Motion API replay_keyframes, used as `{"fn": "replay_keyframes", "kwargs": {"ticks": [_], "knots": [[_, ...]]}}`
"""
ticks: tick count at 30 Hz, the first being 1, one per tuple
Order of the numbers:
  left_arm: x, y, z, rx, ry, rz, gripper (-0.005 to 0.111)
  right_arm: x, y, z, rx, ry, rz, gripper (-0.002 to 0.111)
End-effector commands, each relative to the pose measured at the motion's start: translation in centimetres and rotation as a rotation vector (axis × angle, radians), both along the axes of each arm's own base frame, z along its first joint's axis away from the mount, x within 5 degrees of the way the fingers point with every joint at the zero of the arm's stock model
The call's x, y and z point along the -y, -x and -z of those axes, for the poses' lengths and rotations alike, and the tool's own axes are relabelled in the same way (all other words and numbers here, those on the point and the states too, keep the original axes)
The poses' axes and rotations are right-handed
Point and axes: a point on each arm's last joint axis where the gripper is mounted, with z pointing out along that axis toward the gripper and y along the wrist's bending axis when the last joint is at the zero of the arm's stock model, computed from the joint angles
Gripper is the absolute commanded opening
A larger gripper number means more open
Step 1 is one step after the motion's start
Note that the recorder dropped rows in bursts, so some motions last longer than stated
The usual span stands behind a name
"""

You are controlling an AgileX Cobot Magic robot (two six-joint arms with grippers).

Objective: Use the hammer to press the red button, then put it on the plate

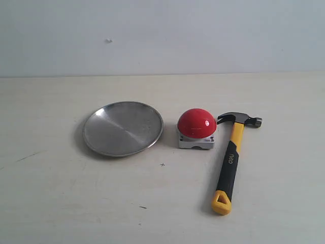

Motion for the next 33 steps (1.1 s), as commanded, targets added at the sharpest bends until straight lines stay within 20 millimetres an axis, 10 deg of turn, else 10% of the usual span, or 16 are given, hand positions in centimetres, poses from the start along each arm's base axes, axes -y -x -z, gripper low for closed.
{"fn": "replay_keyframes", "kwargs": {"ticks": [1,16,33], "knots": [[0.0,0.0,0.0,0.008,0.001,0.005,0.0,0.2,0.1,-0.2,0.074,-0.201,-0.017,0.0],[0.0,0.0,0.0,0.008,0.001,0.005,0.0,1.3,1.1,-2.2,0.297,-0.062,0.139,0.0],[0.0,0.0,0.0,0.008,0.001,0.005,0.0,1.8,-5.2,-9.6,-0.022,0.038,0.125,0.0]]}}
